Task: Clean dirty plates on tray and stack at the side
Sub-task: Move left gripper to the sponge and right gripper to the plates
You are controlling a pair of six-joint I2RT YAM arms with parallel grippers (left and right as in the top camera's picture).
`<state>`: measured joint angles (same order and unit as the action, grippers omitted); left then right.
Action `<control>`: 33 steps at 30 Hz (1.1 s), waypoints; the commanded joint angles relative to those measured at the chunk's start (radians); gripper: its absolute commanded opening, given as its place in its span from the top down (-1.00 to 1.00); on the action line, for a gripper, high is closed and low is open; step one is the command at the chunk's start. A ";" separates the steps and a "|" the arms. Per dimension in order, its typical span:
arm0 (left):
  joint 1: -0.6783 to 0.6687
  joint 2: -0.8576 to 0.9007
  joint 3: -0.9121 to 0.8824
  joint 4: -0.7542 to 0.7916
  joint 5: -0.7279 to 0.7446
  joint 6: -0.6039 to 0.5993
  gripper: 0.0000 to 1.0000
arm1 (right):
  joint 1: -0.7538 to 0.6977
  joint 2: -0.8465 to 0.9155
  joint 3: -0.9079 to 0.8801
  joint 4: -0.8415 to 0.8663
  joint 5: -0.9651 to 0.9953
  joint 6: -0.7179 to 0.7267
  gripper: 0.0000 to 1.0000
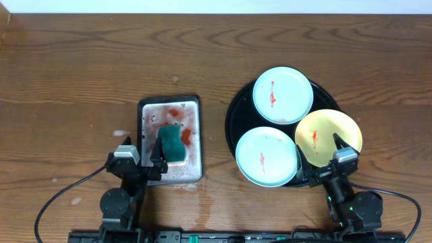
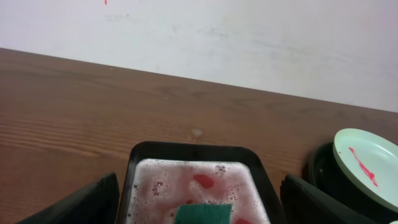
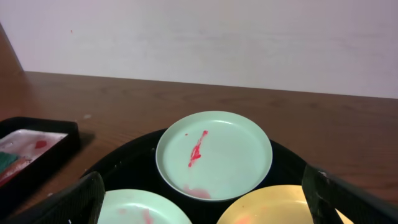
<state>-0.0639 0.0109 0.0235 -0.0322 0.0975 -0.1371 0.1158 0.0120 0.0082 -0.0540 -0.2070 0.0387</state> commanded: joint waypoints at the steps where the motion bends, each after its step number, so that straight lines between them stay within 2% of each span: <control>1: -0.006 -0.006 -0.019 -0.029 0.000 0.005 -0.66 | 0.010 -0.005 -0.003 -0.002 0.005 -0.014 -0.98; 33: -0.006 -0.006 -0.019 0.005 0.000 0.002 -0.66 | 0.010 -0.005 -0.003 0.008 0.013 -0.010 -0.98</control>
<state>-0.0639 0.0109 0.0235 -0.0269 0.0982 -0.1371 0.1158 0.0120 0.0082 -0.0475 -0.1898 0.0391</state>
